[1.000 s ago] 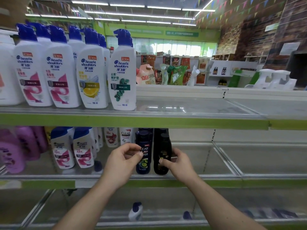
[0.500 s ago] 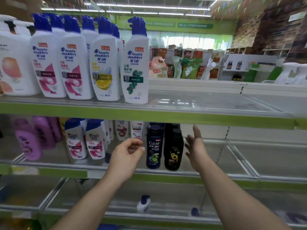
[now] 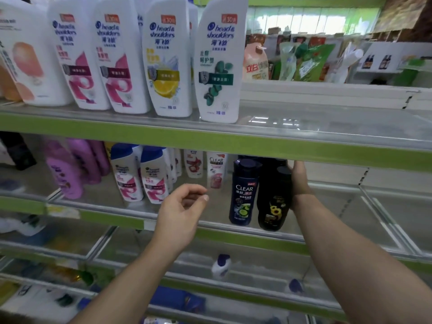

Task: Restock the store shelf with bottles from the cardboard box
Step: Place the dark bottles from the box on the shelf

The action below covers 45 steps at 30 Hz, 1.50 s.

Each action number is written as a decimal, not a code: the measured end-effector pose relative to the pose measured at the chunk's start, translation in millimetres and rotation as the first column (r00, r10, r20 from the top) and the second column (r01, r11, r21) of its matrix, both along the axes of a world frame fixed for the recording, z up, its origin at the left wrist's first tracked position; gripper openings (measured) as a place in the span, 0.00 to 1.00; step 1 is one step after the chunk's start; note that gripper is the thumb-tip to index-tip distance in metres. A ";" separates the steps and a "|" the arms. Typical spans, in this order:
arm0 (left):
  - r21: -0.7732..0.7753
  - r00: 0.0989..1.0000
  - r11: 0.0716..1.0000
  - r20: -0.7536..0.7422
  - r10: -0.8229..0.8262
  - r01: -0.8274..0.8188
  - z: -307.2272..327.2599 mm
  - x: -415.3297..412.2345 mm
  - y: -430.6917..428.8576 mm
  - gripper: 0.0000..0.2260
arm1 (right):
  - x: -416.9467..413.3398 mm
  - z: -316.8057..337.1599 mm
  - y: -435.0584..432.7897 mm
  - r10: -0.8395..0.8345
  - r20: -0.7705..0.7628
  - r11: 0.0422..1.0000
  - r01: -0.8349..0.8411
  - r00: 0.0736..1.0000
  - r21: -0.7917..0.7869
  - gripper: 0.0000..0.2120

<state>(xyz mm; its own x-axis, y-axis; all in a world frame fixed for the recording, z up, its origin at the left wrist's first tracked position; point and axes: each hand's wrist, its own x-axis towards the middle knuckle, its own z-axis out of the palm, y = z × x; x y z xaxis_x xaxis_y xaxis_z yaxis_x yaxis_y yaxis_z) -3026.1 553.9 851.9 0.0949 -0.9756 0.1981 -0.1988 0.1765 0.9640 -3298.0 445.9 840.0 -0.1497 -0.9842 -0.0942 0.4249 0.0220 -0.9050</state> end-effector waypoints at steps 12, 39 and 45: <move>-0.008 0.999 1.000 -0.054 0.006 -0.006 -0.9 3.5 -9.2 0.06 | 1.5 -6.9 -9.7 0.085 0.020 0.996 -0.085 0.996 -0.042 0.22; -0.033 0.995 0.999 -0.093 -0.028 0.025 -12.6 -17.4 -12.5 0.08 | 40.3 -1.8 87.3 -0.241 -0.042 0.965 0.244 0.970 0.099 0.45; -0.052 0.993 0.998 -0.111 -0.031 0.025 -12.1 -11.4 -9.0 0.07 | 50.9 1.0 82.7 -0.263 -0.076 0.946 0.273 0.962 0.173 0.31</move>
<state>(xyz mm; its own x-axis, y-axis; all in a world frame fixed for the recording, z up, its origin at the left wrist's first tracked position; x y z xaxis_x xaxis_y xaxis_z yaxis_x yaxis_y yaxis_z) -3037.5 544.9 839.8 0.0923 -0.9673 0.2364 -0.0843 0.2289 0.9698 -3247.1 528.6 841.0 -0.4146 -0.8745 -0.2519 0.3911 0.0787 -0.9170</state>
